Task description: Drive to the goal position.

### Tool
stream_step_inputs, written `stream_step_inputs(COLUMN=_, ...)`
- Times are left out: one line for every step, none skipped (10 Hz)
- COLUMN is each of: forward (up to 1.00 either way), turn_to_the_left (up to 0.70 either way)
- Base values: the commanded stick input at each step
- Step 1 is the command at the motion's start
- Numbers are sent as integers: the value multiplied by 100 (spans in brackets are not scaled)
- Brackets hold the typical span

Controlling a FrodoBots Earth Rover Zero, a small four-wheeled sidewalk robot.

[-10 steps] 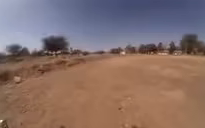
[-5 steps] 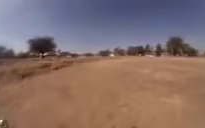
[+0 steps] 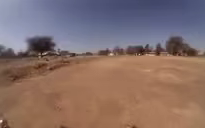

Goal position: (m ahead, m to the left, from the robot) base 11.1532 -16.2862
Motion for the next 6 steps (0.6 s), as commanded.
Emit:
stream_step_inputs(forward=70, turn_to_the_left=-12)
stream_step_inputs(forward=70, turn_to_the_left=0)
stream_step_inputs(forward=70, turn_to_the_left=0)
stream_step_inputs(forward=70, turn_to_the_left=0)
stream_step_inputs(forward=70, turn_to_the_left=0)
stream_step_inputs(forward=70, turn_to_the_left=0)
